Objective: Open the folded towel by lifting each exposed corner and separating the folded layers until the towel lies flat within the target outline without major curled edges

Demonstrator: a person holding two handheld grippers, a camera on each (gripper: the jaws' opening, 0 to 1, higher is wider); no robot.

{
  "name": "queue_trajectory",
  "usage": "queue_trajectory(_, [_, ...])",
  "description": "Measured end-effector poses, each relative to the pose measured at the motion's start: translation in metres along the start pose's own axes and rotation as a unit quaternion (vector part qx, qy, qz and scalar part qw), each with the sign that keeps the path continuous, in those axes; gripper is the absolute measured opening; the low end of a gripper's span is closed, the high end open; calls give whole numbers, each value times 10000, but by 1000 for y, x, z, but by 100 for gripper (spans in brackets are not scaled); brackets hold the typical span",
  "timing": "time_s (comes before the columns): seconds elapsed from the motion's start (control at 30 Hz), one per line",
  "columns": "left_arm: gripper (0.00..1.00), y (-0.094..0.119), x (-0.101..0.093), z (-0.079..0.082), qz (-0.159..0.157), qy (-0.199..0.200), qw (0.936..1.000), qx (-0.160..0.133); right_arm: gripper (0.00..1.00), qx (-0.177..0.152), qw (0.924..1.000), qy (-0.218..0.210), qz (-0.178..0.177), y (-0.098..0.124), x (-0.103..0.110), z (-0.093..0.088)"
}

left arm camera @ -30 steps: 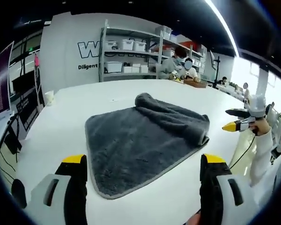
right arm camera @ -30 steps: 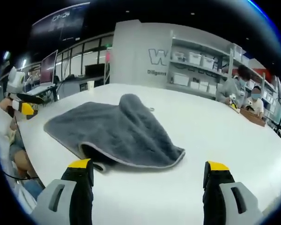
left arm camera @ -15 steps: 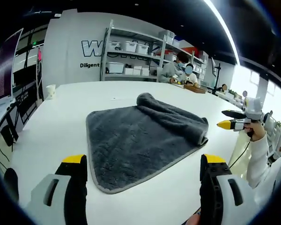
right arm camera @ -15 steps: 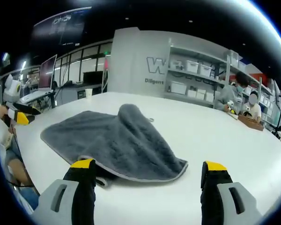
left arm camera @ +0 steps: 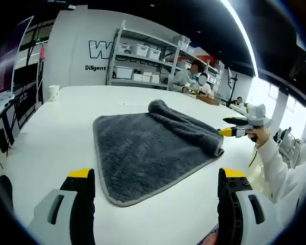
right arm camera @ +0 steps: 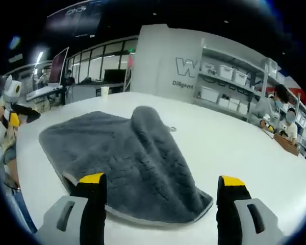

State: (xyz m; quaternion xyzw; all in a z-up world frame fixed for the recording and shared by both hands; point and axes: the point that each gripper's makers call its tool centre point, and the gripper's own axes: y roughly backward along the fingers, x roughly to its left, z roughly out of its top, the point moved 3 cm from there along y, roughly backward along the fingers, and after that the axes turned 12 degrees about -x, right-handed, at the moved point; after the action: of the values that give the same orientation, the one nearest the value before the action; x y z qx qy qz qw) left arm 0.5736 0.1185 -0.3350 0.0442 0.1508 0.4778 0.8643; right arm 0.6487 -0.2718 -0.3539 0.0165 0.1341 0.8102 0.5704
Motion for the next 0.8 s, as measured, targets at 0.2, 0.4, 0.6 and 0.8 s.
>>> queue_trajectory(0.2, [99, 8, 8, 0, 68, 57, 9999, -48, 89, 108, 9983, -418, 399, -24, -1, -11])
queue_trajectory(0.4, [99, 11, 13, 5, 164, 56, 9998, -141, 87, -61, 9953, -758, 608, -46, -6, -7])
queue_trajectory(0.6, [98, 12, 10, 5, 98, 39, 9999, -124, 82, -12, 9948, -810, 616, -64, -18, -11])
queue_trajectory(0.8, [98, 13, 12, 6, 135, 37, 9998, -142, 77, 108, 9931, -1047, 524, -80, -30, -19])
